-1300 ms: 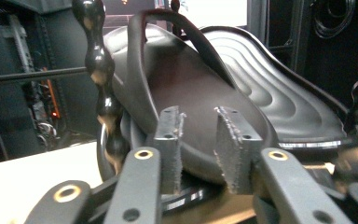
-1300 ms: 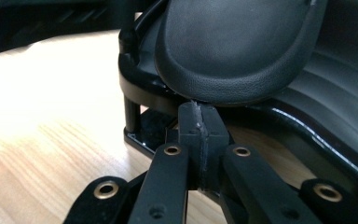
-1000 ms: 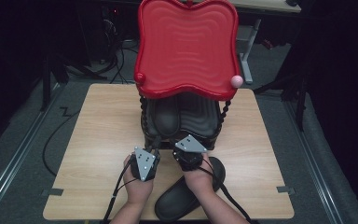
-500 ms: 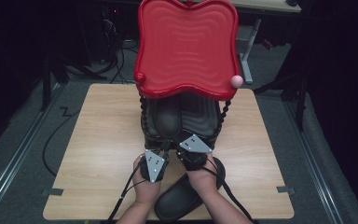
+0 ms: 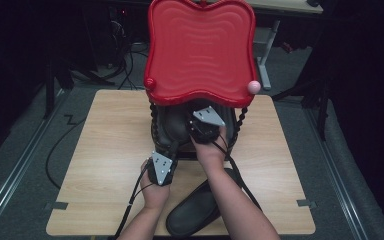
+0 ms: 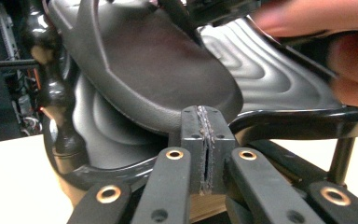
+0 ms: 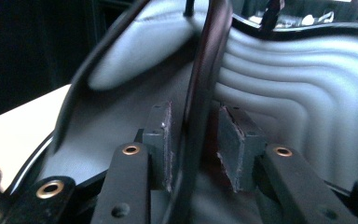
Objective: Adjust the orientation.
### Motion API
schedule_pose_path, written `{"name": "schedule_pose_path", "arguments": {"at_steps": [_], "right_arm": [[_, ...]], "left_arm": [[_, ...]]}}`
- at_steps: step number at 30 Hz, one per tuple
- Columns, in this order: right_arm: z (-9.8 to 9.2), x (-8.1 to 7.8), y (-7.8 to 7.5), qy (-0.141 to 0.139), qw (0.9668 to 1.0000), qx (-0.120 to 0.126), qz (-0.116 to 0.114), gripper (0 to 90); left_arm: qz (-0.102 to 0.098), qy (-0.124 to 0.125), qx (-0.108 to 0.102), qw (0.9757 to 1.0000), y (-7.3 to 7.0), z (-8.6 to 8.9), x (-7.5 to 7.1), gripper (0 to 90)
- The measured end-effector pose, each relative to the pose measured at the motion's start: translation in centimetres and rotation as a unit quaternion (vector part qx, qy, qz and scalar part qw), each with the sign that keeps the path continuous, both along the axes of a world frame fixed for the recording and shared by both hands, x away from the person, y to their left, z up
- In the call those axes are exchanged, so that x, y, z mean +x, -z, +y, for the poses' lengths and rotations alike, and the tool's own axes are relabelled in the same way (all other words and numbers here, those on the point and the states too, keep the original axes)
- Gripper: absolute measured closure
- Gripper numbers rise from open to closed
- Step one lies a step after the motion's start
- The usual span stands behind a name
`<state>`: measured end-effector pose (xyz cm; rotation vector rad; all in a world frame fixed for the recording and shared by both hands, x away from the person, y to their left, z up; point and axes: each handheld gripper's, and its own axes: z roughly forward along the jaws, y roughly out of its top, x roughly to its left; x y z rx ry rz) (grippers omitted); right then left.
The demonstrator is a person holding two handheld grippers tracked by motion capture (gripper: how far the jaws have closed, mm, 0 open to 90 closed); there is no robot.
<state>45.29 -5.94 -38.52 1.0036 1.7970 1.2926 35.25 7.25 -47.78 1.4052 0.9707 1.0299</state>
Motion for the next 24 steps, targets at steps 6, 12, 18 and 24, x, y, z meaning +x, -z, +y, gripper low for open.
{"name": "schedule_pose_path", "arguments": {"at_steps": [6, 12, 18, 24], "right_arm": [[1.2, 1.4, -0.1, 0.016, 0.9998, -0.009, 0.002, 80.8], [1.5, 1.3, -0.2, 0.025, 0.9996, -0.012, 0.0, 82.0], [1.3, 1.2, -0.2, 0.022, 0.9998, -0.004, 0.003, 82.5], [0.7, 0.8, 0.0, 0.029, 0.9995, 0.004, -0.008, 81.4]], "left_arm": [[-0.013, 0.003, -0.004, 0.9999, -0.7, 0.0, -0.5, 88.3], [-0.037, 0.026, 0.002, 0.999, -2.1, -1.9, 0.1, 85.6], [-0.02, 0.006, 0.004, 0.9998, -1.3, -1.6, 1.5, 88.2], [-0.01, -0.013, -0.003, 0.9999, -1.4, -0.8, 2.2, 89.6]]}}
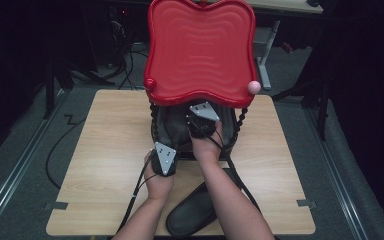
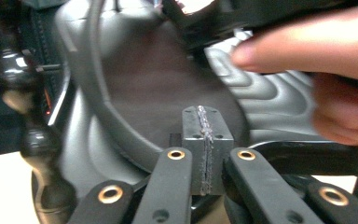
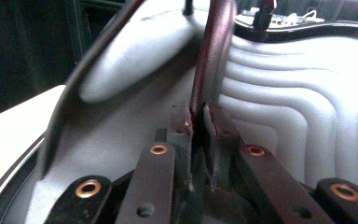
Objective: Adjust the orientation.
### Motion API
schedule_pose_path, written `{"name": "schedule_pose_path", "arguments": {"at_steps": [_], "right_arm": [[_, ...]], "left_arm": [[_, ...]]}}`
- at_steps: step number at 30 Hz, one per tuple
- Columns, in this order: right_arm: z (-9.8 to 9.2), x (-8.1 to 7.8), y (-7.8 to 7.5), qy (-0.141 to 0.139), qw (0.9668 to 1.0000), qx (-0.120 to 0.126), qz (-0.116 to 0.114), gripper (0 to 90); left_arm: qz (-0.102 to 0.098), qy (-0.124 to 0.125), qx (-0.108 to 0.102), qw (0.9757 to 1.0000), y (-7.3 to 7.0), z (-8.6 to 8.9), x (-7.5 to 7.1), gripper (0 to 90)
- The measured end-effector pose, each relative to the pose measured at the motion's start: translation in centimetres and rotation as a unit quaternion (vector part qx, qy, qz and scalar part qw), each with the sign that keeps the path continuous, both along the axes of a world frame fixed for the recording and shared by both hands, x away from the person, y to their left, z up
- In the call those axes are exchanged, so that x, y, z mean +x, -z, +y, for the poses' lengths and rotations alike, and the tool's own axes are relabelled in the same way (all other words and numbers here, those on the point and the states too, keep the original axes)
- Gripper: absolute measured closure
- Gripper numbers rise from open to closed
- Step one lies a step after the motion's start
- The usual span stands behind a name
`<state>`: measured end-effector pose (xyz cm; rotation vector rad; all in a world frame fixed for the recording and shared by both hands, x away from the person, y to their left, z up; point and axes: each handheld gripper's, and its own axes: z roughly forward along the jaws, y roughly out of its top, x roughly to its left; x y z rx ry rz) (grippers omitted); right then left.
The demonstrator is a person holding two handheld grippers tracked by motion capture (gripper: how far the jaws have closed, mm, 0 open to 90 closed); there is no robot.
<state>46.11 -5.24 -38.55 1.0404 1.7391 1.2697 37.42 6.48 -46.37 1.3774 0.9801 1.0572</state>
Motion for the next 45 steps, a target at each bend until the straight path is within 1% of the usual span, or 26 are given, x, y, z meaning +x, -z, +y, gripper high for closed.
{"name": "schedule_pose_path", "arguments": {"at_steps": [3, 7, 9, 10, 13, 16, 18, 20, 22, 23, 25, 26, 28, 29, 30, 31, 32, 33, 34, 35, 37, 39, 40, 42, 44, 45], "right_arm": [[-0.3, -0.3, 0.2, 0.008, 0.9999, 0.006, -0.006, 80.9], [-0.5, -0.5, 0.3, 0.006, 0.9999, 0.01, -0.011, 80.2], [-0.5, -0.5, 0.3, 0.006, 0.9999, 0.013, -0.009, 75.9], [-0.6, -0.7, 0.2, 0.006, 0.9998, 0.016, -0.012, 70.3], [-1.3, -1.6, -0.3, 0.003, 0.9994, 0.027, -0.023, 68.4], [-2.7, -3.5, -0.5, -0.005, 0.999, 0.028, -0.034, 66.8], [-3.6, -4.8, -0.4, -0.012, 0.9988, 0.028, -0.039, 65.2], [-4.9, -6.6, 0.0, -0.023, 0.9986, 0.025, -0.042, 62.2], [-6.8, -9.0, 0.9, -0.032, 0.9986, 0.023, -0.036, 59.2], [-7.7, -10.0, 1.4, -0.035, 0.9988, 0.018, -0.031, 58.3], [-9.7, -12.2, 2.7, -0.037, 0.9991, 0.012, -0.019, 57.4], [-10.7, -13.1, 3.4, -0.036, 0.9993, 0.009, -0.007, 57.3], [-12.8, -14.8, 4.8, -0.03, 0.9994, 0.003, 0.015, 58.4], [-13.6, -15.4, 5.3, -0.028, 0.9992, -0.001, 0.027, 61.2], [-14.6, -16.1, 6.1, -0.027, 0.9988, -0.008, 0.04, 65.6], [-15.7, -17.0, 7.0, -0.029, 0.9977, -0.015, 0.059, 75.4], [-16.4, -17.3, 7.5, -0.032, 0.9967, -0.02, 0.072, 81.3], [-17.1, -17.7, 8.0, -0.034, 0.9948, -0.021, 0.093, 86.1], [-17.9, -17.9, 8.4, -0.036, 0.993, -0.02, 0.111, 87.9], [-18.4, -18.1, 8.8, -0.035, 0.9909, -0.02, 0.128, 88.4], [-19.3, -18.0, 9.9, -0.026, 0.9857, -0.032, 0.164, 89.0], [-19.6, -17.6, 10.8, -0.023, 0.9798, -0.045, 0.193, 87.8], [-19.6, -17.4, 11.2, -0.018, 0.9777, -0.053, 0.203, 87.8], [-19.4, -16.9, 11.7, -0.021, 0.9733, -0.055, 0.222, 87.5], [-19.0, -16.7, 12.0, -0.026, 0.971, -0.068, 0.228, 88.2], [-18.7, -16.6, 12.0, -0.024, 0.9709, -0.073, 0.226, 88.1]], "left_arm": [[-0.006, -0.004, 0.015, 0.9999, 0.1, -0.1, 0.2, 89.6], [-0.007, -0.008, 0.021, 0.9997, 0.1, -0.1, 0.3, 89.6], [-0.003, -0.014, 0.023, 0.9996, 0.1, 0.0, 0.5, 89.6], [-0.002, -0.013, 0.02, 0.9997, 0.2, 0.1, 0.6, 89.6], [-0.001, -0.012, 0.022, 0.9997, 0.2, 0.3, 0.7, 89.6], [-0.001, -0.01, 0.02, 0.9998, 0.2, 0.3, 0.8, 89.5], [0.005, -0.007, 0.014, 0.9999, -0.1, 0.5, 0.6, 88.1], [-0.002, -0.002, 0.009, 1.0, -0.4, 0.6, 0.0, 83.5], [-0.011, 0.007, 0.007, 0.9999, -0.9, 0.9, -1.0, 77.5], [-0.014, 0.011, 0.008, 0.9998, -1.1, 1.0, -1.6, 76.4], [-0.01, 0.022, 0.017, 0.9996, -1.1, 1.4, -2.8, 72.1], [-0.006, 0.023, 0.022, 0.9995, -1.0, 1.6, -3.3, 70.3], [0.013, 0.03, 0.029, 0.999, -0.4, 2.3, -4.7, 67.4], [0.024, 0.036, 0.034, 0.9985, 0.1, 2.6, -5.4, 67.0], [0.04, 0.033, 0.048, 0.9975, 0.7, 3.0, -6.3, 67.0], [0.053, 0.035, 0.048, 0.9969, 1.1, 3.2, -6.8, 67.0], [0.067, 0.038, 0.051, 0.9958, 1.6, 3.6, -7.4, 66.8], [0.075, 0.037, 0.055, 0.995, 2.1, 4.0, -7.9, 66.4], [0.082, 0.038, 0.051, 0.9946, 2.5, 4.5, -8.4, 66.3], [0.095, 0.042, 0.039, 0.9938, 2.9, 5.0, -8.6, 65.9], [0.121, 0.052, 0.034, 0.9907, 3.0, 5.2, -8.5, 64.9], [0.119, 0.059, 0.033, 0.9906, 2.8, 5.1, -8.5, 63.8], [0.12, 0.064, 0.035, 0.9901, 2.8, 5.1, -8.6, 63.4], [0.127, 0.073, 0.04, 0.9885, 2.9, 4.9, -8.5, 62.2], [0.13, 0.079, 0.048, 0.9872, 3.0, 4.8, -8.8, 63.2], [0.13, 0.081, 0.048, 0.9871, 3.0, 4.8, -8.9, 64.9]]}}
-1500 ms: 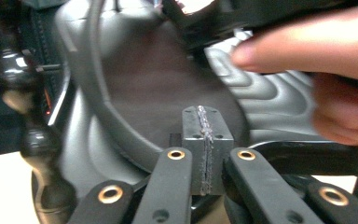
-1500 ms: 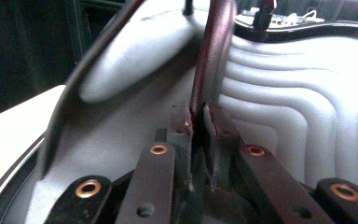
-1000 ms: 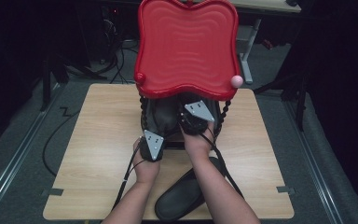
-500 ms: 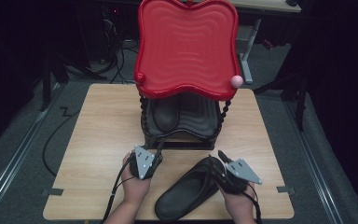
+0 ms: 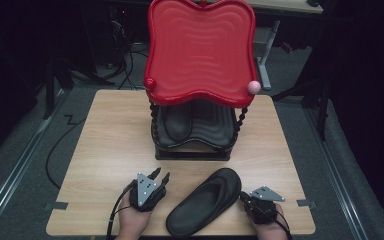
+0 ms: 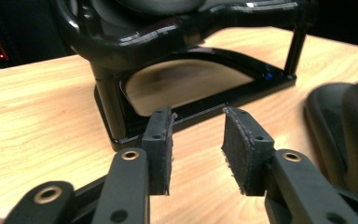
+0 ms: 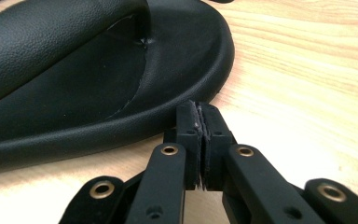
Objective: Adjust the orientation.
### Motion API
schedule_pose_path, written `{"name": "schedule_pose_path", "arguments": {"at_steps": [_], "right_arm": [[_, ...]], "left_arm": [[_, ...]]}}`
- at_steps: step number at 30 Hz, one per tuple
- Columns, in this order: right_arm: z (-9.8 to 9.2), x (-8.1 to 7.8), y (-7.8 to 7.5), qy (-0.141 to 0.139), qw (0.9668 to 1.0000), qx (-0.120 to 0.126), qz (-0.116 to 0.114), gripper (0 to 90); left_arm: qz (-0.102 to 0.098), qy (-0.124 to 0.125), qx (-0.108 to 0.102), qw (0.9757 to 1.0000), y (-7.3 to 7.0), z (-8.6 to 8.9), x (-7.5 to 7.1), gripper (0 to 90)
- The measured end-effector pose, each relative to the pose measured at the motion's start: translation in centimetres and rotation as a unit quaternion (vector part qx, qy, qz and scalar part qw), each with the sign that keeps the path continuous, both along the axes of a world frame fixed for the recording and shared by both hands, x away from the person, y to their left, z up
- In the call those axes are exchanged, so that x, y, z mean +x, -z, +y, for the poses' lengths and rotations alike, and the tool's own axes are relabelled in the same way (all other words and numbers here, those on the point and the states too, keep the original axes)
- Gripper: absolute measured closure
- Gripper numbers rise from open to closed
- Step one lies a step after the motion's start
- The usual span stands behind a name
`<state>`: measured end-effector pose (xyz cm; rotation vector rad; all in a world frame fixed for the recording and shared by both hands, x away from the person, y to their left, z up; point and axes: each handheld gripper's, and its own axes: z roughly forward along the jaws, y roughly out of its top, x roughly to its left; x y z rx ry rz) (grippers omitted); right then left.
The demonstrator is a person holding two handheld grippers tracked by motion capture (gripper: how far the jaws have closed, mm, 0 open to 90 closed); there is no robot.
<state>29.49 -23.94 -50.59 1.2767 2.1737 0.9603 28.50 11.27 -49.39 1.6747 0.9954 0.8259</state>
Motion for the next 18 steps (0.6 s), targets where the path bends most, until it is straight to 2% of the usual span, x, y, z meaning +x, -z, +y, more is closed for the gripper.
{"name": "schedule_pose_path", "arguments": {"at_steps": [4, 9, 13, 14, 18], "right_arm": [[1.2, 1.0, 0.0, -0.003, 1.0, -0.003, -0.006, 85.4], [3.9, 3.3, -0.1, -0.027, 0.9996, -0.009, -0.01, 83.0], [5.3, 4.4, -0.2, -0.042, 0.9988, -0.013, -0.019, 80.5], [5.3, 4.4, -0.2, -0.042, 0.9988, -0.013, -0.019, 80.5], [4.6, 3.0, -1.3, -0.034, 0.9985, 0.023, -0.036, 77.6]], "left_arm": [[0.005, 0.008, 0.006, 0.9999, 0.1, 0.0, -0.7, 63.9], [0.011, 0.017, 0.013, 0.9997, 0.5, -0.4, -1.7, 61.6], [0.014, 0.026, 0.022, 0.9993, 0.8, -1.1, -2.2, 58.8], [0.015, 0.027, 0.018, 0.9994, 0.8, -1.2, -2.2, 58.8], [0.018, 0.033, -0.003, 0.9993, 0.5, -1.7, -2.4, 56.2]]}}
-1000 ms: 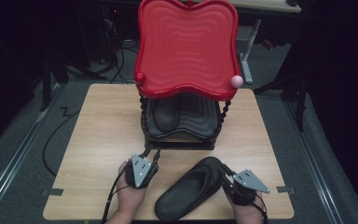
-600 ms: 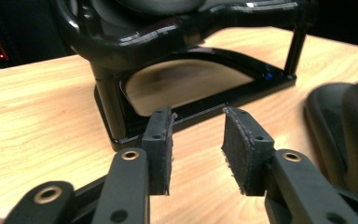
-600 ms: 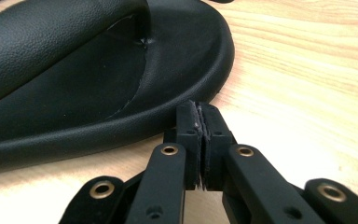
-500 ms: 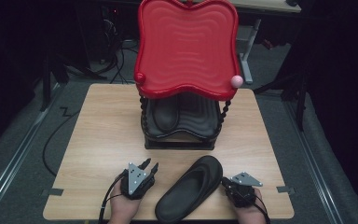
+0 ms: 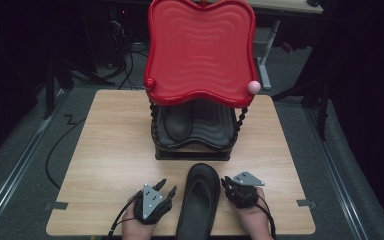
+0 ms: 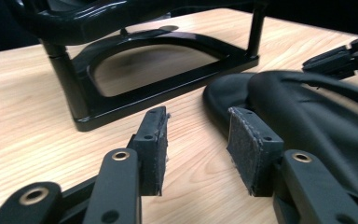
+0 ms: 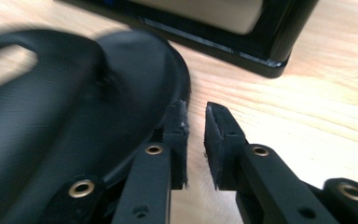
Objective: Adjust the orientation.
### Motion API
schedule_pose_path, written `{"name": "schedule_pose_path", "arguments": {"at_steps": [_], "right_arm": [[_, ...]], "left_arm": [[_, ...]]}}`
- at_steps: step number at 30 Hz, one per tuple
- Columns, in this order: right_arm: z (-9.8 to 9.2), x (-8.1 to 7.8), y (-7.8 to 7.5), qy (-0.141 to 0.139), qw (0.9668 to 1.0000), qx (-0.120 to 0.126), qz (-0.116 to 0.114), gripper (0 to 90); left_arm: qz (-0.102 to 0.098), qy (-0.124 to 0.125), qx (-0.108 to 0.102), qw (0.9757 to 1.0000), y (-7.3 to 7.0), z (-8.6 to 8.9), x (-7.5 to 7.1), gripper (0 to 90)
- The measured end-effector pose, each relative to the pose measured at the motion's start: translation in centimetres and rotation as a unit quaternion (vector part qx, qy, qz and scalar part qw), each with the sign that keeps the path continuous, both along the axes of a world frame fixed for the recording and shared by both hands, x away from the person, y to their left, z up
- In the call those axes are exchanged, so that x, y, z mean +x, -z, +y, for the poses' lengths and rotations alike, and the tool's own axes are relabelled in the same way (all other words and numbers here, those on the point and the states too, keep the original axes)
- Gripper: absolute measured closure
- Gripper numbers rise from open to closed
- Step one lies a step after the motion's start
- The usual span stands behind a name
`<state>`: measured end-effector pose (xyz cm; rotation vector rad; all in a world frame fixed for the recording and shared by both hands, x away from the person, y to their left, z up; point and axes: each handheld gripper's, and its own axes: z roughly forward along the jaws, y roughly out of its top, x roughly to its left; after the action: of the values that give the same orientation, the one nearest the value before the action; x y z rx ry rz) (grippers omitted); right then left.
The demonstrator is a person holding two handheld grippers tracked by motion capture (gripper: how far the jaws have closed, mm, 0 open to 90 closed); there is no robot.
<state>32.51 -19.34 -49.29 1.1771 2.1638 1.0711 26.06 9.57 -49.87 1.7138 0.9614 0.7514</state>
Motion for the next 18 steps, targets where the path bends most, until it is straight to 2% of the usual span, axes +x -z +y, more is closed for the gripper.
{"name": "schedule_pose_path", "arguments": {"at_steps": [4, 7, 8, 9, 12, 14, 16, 18], "right_arm": [[-0.4, -2.8, -1.3, -0.007, 0.9988, 0.043, -0.021, 68.0], [0.0, -4.7, -2.2, -0.018, 0.9966, 0.073, -0.032, 63.1], [0.4, -5.7, -2.4, -0.027, 0.995, 0.091, -0.031, 59.8], [0.4, -5.7, -2.4, -0.027, 0.995, 0.091, -0.031, 59.8], [1.6, -6.7, -1.9, -0.043, 0.9944, 0.096, -0.013, 54.8], [2.3, -6.9, -1.3, -0.047, 0.9955, 0.082, -0.006, 54.8], [2.9, -6.8, -0.7, -0.05, 0.9966, 0.066, 0.003, 59.0], [3.2, -6.4, -0.5, -0.046, 0.9976, 0.052, -0.003, 60.7]], "left_arm": [[0.003, 0.004, -0.01, 0.9999, -0.2, -0.8, -0.1, 53.9], [0.005, 0.021, -0.016, 0.9996, -0.3, -1.7, -0.4, 52.3], [0.005, 0.028, -0.017, 0.9995, -0.4, -2.0, -0.6, 51.4], [0.005, 0.036, -0.017, 0.9992, -0.4, -2.2, -0.8, 51.4], [0.007, 0.055, -0.013, 0.9984, -0.3, -3.1, -1.2, 49.4], [0.01, 0.062, -0.008, 0.998, -0.1, -3.7, -1.3, 49.2], [0.02, 0.065, 0.006, 0.9977, 0.2, -4.1, -1.2, 49.8], [0.03, 0.062, 0.01, 0.9976, 0.5, -4.3, -0.9, 55.3]]}}
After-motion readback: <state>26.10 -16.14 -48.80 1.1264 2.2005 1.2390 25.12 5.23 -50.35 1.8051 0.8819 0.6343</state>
